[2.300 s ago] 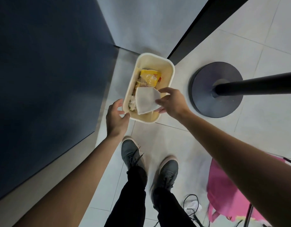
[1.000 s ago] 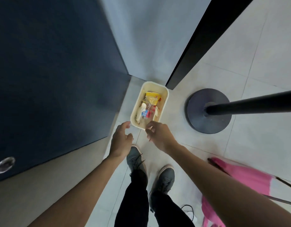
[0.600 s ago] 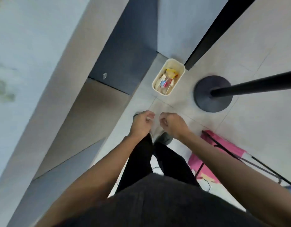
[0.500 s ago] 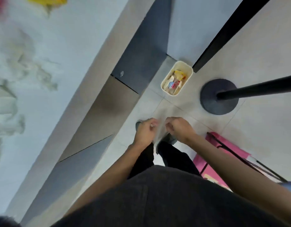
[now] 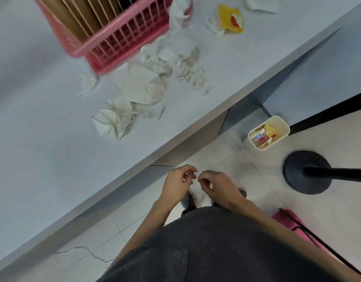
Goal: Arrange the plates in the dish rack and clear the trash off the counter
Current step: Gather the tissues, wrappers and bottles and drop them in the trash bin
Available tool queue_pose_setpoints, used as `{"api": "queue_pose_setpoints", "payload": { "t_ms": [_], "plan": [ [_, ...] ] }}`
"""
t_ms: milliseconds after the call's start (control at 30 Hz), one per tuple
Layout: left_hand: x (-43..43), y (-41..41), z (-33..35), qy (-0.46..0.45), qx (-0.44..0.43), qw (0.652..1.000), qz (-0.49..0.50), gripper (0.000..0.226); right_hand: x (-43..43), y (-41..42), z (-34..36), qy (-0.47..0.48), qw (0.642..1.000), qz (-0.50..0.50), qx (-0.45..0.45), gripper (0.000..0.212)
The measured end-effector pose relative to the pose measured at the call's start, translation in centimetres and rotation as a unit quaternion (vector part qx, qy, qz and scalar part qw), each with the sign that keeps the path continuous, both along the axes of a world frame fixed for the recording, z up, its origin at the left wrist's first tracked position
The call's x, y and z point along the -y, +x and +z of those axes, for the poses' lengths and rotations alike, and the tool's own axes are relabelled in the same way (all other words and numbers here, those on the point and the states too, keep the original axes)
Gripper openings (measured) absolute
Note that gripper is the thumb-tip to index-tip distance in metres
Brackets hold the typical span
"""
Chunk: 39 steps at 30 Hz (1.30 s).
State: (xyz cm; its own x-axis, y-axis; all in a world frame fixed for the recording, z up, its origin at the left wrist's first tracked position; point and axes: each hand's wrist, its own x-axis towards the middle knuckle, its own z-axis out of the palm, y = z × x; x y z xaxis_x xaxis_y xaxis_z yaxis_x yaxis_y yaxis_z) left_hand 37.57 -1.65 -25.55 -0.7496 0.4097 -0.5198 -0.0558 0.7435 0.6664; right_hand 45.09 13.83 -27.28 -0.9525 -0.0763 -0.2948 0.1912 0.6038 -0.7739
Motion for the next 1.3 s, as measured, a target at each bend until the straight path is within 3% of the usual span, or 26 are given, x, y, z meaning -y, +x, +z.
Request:
{"api": "queue_pose_setpoints", "payload": {
  "t_ms": [167, 400, 600, 833, 933, 1133, 1300],
  "plan": [
    [6.5, -1.3, 3.9, 0.077, -0.068, 0.991, 0.088, 0.033, 3.7, -3.9, 3.9, -0.048, 0.997, -0.031, -0.059, 0.010],
    [11.7, -5.8, 8.8, 0.161, -0.185, 0.961, 0.128, 0.029, 6.4, -8.1, 8.1, -0.033, 0.990, -0.058, -0.128, 0.011],
    [14.1, -11.4, 9.7, 0.122, -0.321, 0.928, 0.143, 0.029, 8.6, -11.3, 9.9, -0.005, 0.988, -0.047, -0.145, 0.010],
    [15.2, -16.0, 7.5, -0.017, -0.271, 0.955, 0.115, 0.086, 10.0, -14.7, 11.9, -0.001, 0.988, -0.056, -0.144, 0.011],
    [15.5, -15.9, 7.2, -0.010, -0.281, 0.952, 0.122, 0.085, 10.1, -16.2, 13.0, 0.002, 0.988, -0.056, -0.147, 0.011],
    [17.9, -15.2, 8.2, 0.093, -0.280, 0.935, 0.197, 0.080, 10.6, -20.8, 15.8, 0.022, 0.985, -0.017, -0.169, 0.010],
    [20.2, -15.1, 8.4, 0.114, -0.267, 0.926, 0.243, 0.077, 12.3, -28.3, 16.3, 0.161, 0.969, 0.119, -0.143, 0.027]
  ]
}}
